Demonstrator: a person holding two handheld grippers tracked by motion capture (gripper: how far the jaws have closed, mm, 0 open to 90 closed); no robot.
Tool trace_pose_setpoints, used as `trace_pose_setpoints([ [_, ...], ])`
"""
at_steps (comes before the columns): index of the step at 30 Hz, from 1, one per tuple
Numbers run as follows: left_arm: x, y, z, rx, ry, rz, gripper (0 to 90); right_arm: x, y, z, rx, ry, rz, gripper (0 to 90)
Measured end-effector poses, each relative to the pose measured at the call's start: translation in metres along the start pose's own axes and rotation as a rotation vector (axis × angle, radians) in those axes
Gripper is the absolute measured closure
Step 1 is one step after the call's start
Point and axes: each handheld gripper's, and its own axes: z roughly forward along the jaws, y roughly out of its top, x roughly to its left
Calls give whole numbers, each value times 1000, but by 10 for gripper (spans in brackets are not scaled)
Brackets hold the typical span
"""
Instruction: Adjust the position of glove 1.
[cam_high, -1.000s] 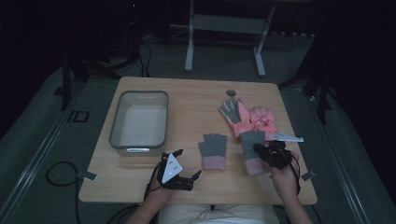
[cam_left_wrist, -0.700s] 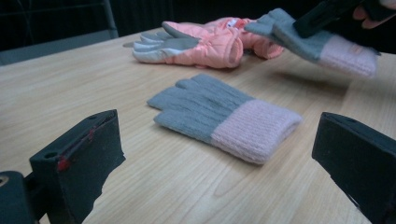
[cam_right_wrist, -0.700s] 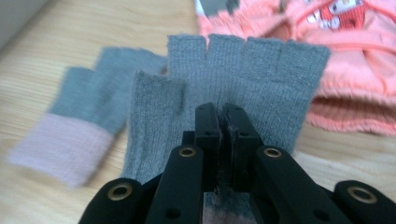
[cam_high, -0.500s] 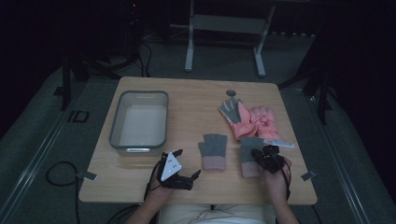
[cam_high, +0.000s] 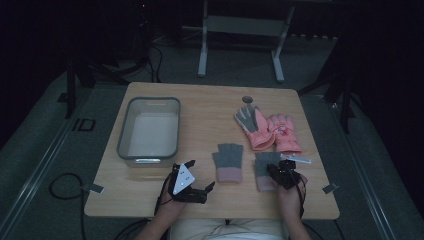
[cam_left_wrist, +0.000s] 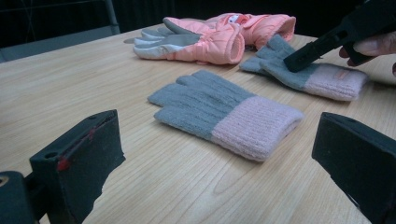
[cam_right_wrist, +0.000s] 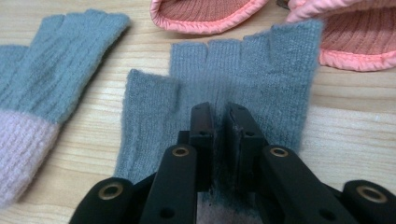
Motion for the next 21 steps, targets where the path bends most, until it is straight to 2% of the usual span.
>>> trace_pose_setpoints([
  [3, 0, 0, 0, -3, -2, -2, 13, 0, 0, 0, -4, 4, 8, 783],
  [4, 0, 0, 0, -4, -2, -2, 13, 1, 1, -3, 2, 4, 1, 728],
  [5, 0, 0, 0, -5, -1, -2, 12, 2, 3, -6, -2, -3, -20, 723],
  [8, 0, 0, 0, -4, -2, -2, 13, 2, 12, -15, -12, 37, -63, 696],
  [9, 0, 0, 0, -4, -2, -1, 13, 2, 16, -19, -11, 34, -109, 684],
  [10, 0, 0, 0, -3, -4, -1, 13, 3, 20, -21, -8, 32, -177, 680],
  [12, 0, 0, 0, -2, -4, 0, 13, 1, 24, -22, -8, 80, -281, 666],
  [14, 0, 0, 0, 1, -3, 1, 13, -5, 25, -18, 31, 69, -363, 667],
  [15, -1, 0, 0, -1, -3, -2, 13, -10, 26, -17, 36, 98, -384, 667],
  [16, 0, 0, 0, 0, -3, 0, 13, -14, 27, -16, 46, 122, -392, 665],
  [18, 0, 0, 1, 2, -2, 0, 12, -20, 28, -14, 73, 135, -380, 654],
  [19, 0, 0, 1, 3, -2, -1, 13, -23, 28, -14, 81, 164, -369, 647],
  [21, 0, 0, 1, 3, -2, -3, 13, -26, 28, -12, 92, 191, -374, 640],
])
